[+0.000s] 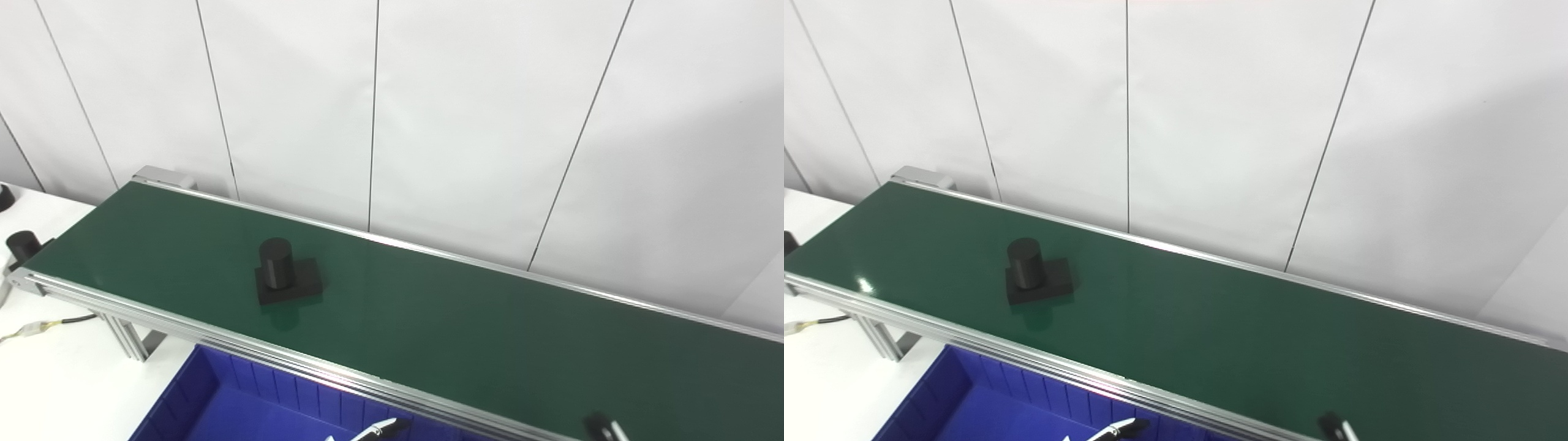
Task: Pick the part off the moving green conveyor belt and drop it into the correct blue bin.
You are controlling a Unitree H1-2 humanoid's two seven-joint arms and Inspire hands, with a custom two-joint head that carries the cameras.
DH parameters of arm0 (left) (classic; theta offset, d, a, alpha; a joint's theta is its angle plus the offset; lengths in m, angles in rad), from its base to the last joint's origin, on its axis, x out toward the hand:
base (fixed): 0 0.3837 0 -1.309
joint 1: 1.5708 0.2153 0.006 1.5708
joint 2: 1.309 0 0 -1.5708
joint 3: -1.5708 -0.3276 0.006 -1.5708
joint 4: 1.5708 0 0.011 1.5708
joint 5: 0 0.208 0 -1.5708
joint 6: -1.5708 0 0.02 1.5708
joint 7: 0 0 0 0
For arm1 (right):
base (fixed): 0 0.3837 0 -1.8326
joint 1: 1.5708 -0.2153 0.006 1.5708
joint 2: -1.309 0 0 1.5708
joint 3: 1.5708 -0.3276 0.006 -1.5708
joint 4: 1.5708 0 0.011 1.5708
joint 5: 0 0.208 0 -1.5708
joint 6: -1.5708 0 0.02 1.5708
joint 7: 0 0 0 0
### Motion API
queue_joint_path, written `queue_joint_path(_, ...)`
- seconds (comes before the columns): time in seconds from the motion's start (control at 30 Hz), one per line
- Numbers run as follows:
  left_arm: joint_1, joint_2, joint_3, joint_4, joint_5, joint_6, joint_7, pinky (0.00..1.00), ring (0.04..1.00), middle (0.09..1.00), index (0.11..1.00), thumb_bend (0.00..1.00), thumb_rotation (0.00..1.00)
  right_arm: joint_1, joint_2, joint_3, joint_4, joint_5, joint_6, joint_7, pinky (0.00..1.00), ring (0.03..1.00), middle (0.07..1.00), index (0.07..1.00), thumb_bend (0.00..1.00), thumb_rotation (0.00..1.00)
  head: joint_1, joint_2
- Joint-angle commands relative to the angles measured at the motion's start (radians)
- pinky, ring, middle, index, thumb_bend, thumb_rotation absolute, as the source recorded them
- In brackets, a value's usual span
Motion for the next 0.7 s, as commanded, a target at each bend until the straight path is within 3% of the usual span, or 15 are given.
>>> queue_joint_path(0.0, -0.017, 0.005, 0.000, -0.023, 0.002, -0.029, 0.016, 0.79, 0.861, 0.886, 0.852, 0.76, 0.76, -0.023, 0.003, -0.015, -0.037, -0.018, -0.049, 0.018, 0.83, 0.840, 0.845, 0.874, 0.88, 0.84, 0.004, 0.002)
queue_joint_path(0.27, -0.009, 0.004, 0.008, -0.026, -0.018, -0.029, -0.004, 0.79, 0.863, 0.885, 0.852, 0.79, 0.77, -0.076, 0.007, -0.053, -0.034, -0.037, -0.049, 0.067, 0.82, 0.837, 0.835, 0.867, 0.95, 0.87, 0.003, 0.005)
queue_joint_path(0.47, -0.012, 0.005, 0.007, -0.024, -0.012, -0.029, 0.003, 0.77, 0.852, 0.879, 0.850, 0.78, 0.77, -0.109, 0.036, -0.104, -0.066, -0.115, 0.002, 0.143, 0.80, 0.847, 0.864, 0.894, 0.87, 0.87, 0.002, 0.007)
queue_joint_path(0.67, -0.011, 0.006, 0.007, -0.022, -0.011, -0.029, 0.004, 0.77, 0.849, 0.878, 0.848, 0.78, 0.78, -0.143, 0.066, -0.141, -0.117, -0.159, 0.068, 0.222, 0.77, 0.858, 0.884, 0.906, 0.77, 0.81, 0.002, 0.008)
